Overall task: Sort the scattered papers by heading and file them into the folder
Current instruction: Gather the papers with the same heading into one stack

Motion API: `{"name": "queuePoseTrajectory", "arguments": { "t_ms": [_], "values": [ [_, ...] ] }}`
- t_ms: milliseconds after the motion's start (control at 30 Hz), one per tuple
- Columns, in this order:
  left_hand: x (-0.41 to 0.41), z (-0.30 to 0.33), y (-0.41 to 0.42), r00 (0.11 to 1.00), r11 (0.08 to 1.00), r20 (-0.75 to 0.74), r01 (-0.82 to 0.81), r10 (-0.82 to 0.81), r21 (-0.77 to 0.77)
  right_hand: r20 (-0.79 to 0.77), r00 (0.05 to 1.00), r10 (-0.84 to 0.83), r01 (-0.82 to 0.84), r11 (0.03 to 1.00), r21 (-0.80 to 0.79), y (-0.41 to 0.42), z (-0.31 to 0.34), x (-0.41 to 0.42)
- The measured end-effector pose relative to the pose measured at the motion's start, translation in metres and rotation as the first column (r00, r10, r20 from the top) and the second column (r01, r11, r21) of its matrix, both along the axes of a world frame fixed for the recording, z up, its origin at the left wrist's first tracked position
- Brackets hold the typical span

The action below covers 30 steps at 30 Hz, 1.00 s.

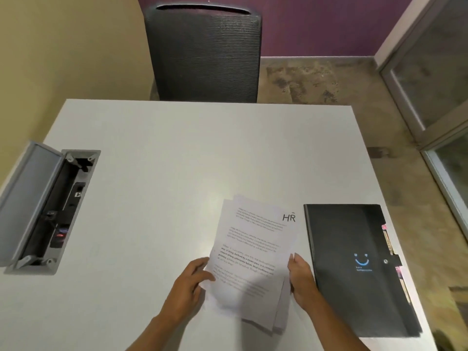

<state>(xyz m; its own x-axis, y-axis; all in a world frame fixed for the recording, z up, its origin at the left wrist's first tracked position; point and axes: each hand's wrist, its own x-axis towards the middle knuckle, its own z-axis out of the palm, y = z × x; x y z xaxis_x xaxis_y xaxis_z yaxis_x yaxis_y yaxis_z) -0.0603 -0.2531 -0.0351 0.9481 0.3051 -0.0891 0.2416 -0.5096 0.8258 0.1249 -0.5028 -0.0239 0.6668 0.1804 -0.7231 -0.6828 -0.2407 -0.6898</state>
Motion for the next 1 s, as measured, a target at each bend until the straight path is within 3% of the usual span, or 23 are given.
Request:
{"name": "queuePoseTrajectory", "arguments": {
  "t_ms": [267, 400, 467, 567, 700, 900, 1000],
  "values": [
    [-0.026, 0.005, -0.044, 0.979, 0.997, -0.188, -0.080, 0.080, 0.008, -0.064, 0.997, -0.047, 0.053, 0.994, 0.098, -0.001, 0.023, -0.025],
    [-0.032, 0.009, -0.051, 0.970, 0.993, -0.213, -0.118, 0.119, 0.020, 0.028, 0.999, -0.015, 0.013, 0.996, 0.089, -0.004, 0.030, -0.032],
    [-0.032, 0.015, -0.053, 0.964, 0.987, -0.216, -0.158, 0.156, 0.007, 0.112, 0.992, 0.060, -0.060, 0.998, -0.007, -0.007, 0.026, -0.035],
    [-0.032, 0.027, -0.056, 0.924, 0.939, -0.233, -0.331, 0.303, -0.092, 0.192, 0.969, 0.155, -0.137, 0.985, -0.100, -0.008, 0.032, -0.038],
    [-0.026, 0.042, -0.051, 0.853, 0.817, -0.332, -0.499, 0.403, -0.288, 0.291, 0.942, 0.168, -0.157, 0.986, -0.060, -0.011, 0.053, -0.038],
    [0.002, 0.087, -0.043, 0.844, 0.705, -0.297, -0.536, 0.447, -0.464, 0.327, 0.916, 0.232, -0.260, 0.965, 0.043, -0.031, 0.077, -0.039],
    [0.007, 0.097, -0.038, 0.874, 0.736, -0.220, -0.485, 0.434, -0.472, 0.331, 0.913, 0.241, -0.285, 0.954, 0.093, -0.040, 0.084, -0.040]
  ]
}}
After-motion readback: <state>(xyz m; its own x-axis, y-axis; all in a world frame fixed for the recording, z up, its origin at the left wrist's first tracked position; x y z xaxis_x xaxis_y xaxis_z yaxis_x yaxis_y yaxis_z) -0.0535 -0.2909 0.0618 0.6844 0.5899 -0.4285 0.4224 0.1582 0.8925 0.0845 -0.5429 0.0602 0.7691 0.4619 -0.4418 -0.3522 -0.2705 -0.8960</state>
